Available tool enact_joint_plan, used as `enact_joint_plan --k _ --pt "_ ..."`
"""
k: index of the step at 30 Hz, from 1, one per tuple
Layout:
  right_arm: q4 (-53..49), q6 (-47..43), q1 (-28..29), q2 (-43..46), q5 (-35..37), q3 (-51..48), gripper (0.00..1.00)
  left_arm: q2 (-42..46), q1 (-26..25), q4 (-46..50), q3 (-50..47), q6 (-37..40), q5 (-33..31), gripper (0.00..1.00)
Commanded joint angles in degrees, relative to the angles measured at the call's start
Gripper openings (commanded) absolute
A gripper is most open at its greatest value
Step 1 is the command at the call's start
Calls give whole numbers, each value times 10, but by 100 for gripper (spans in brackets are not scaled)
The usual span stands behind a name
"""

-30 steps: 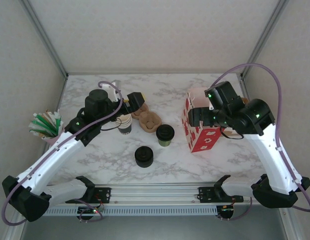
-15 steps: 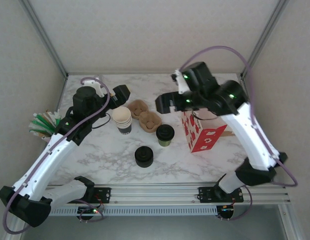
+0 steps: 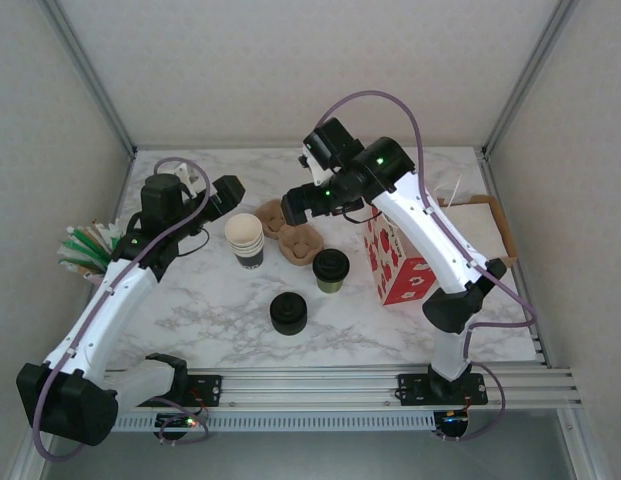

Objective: Pack the takeout coffee

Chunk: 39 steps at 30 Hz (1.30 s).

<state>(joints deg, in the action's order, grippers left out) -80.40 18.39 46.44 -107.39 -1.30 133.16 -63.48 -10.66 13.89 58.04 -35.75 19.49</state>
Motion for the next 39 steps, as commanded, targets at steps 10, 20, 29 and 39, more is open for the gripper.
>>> enact_joint_plan --k 10,20,29,39 --pt "2 -36 7 -33 -18 53 98 -15 40 -25 -15 4 34 100" --pt "-45 -59 18 -163 73 146 77 -66 105 -75 -51 -31 119 100" --pt "-5 -60 -8 -241 54 154 68 -205 130 -158 -20 -71 163 100" --pt "26 -80 -28 -288 13 154 68 -352 120 -248 25 -112 225 100"
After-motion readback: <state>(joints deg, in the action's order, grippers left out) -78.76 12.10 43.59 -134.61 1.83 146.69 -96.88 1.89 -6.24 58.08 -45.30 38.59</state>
